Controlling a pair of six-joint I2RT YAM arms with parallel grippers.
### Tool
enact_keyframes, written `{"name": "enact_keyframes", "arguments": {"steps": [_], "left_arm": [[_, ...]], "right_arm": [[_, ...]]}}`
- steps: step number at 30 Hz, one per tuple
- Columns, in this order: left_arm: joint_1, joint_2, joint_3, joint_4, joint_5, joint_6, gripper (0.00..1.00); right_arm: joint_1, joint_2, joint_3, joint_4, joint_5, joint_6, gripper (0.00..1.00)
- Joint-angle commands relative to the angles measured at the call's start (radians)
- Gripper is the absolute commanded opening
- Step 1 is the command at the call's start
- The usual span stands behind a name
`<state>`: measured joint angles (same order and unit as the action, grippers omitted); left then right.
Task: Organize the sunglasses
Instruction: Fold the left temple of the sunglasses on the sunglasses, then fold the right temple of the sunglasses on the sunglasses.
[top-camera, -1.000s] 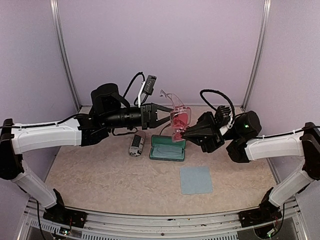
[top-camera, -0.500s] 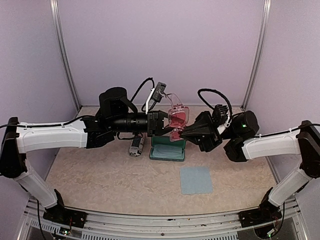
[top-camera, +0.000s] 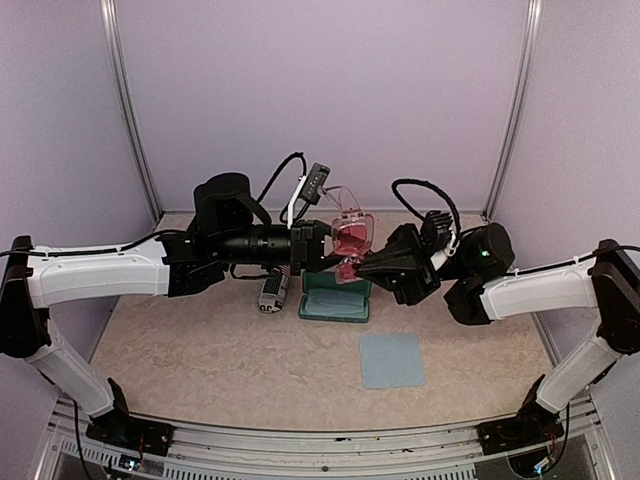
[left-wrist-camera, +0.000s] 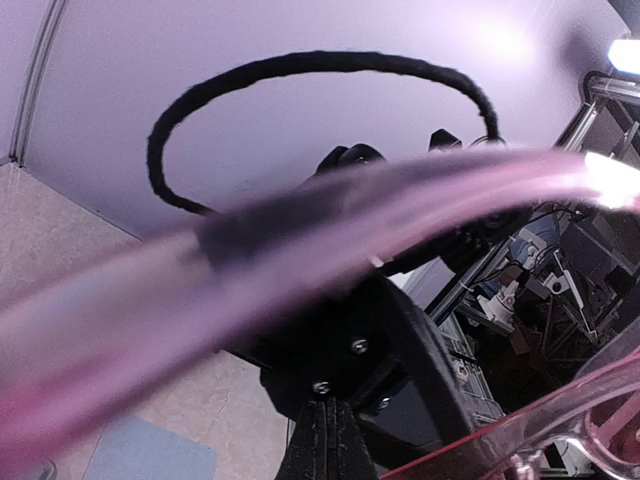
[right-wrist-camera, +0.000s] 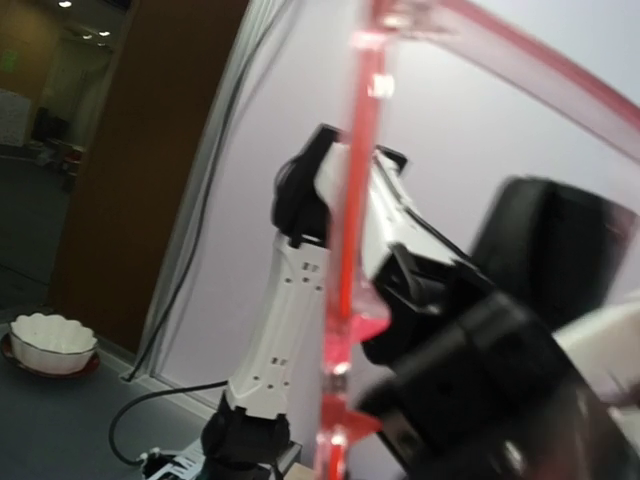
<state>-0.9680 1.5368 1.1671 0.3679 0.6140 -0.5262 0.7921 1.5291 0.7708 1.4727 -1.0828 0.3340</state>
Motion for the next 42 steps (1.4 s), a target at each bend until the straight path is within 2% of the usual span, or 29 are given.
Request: {"name": "enact_keyframes", "arguments": {"steps": [1,9,14,23,31,37,42], "left_arm": [[-0.023,-0.058,-0.012,0.037,0.04,0.053,0.0],[-0.029,-0.047,0.007,0.032,0.048,0.045,0.0],[-0.028,-0.08,-0.005,0.001,-0.027,0.056,0.0],[-0.006,-0.199,-0.051,-0.157,-0.151,0.102,0.0],[0.028,-0.367,-0.093,-0.259,-0.26,0.13,0.0],[0.059,-0.43,-0.081,-0.225,-0.217,0.102,0.0],[0.062,-0.403,-0.06,-0.194,-0.147,0.079,0.0]], "right_arm": [[0.002,0.016,-0.005,-0.039,0.076,0.003,0.0],[0.002,-0.029,-0.043,-0.107,0.099,-0.063,0.0],[0.002,-0.081,-0.048,-0.184,0.083,-0.132,0.0],[0.002,-0.23,-0.053,-0.557,0.118,-0.43,0.0],[0.002,-0.277,-0.044,-0.76,0.117,-0.644,0.0],[0.004,-0.283,-0.046,-0.87,0.1,-0.838,0.0],[0.008,-0.268,-0.021,-0.94,0.092,-0.953,0.0]]}}
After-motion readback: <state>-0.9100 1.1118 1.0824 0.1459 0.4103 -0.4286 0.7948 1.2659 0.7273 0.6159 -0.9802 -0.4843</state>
